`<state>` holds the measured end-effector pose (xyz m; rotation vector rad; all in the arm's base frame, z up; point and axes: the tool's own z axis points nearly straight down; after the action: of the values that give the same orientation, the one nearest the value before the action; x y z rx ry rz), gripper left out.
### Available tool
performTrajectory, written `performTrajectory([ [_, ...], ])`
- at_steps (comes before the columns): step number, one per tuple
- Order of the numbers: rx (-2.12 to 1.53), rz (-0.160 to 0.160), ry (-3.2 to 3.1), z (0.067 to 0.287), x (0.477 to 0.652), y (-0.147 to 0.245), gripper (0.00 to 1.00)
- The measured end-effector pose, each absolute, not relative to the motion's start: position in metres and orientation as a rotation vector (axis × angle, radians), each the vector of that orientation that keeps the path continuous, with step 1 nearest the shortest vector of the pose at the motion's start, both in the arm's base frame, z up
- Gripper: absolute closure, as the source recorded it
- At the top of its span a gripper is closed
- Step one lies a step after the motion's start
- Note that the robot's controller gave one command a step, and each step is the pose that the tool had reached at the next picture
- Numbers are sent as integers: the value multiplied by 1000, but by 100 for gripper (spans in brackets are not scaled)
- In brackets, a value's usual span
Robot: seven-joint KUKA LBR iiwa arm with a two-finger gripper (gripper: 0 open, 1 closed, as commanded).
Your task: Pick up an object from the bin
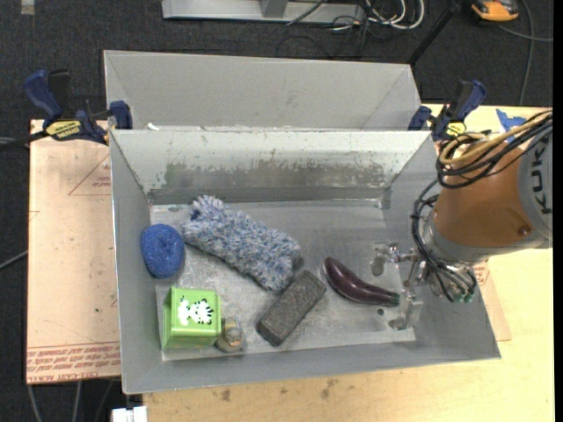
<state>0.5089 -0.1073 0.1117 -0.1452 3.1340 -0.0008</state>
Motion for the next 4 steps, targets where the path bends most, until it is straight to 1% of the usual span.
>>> performTrajectory([
  [1,-202,2,3136,75,511,-78,100],
  [2,-202,1,3136,75,511,-78,100],
  [3,-207,3,3140,126,514,-76,100],
  [4,-216,-4,3120,150,523,-69,100],
])
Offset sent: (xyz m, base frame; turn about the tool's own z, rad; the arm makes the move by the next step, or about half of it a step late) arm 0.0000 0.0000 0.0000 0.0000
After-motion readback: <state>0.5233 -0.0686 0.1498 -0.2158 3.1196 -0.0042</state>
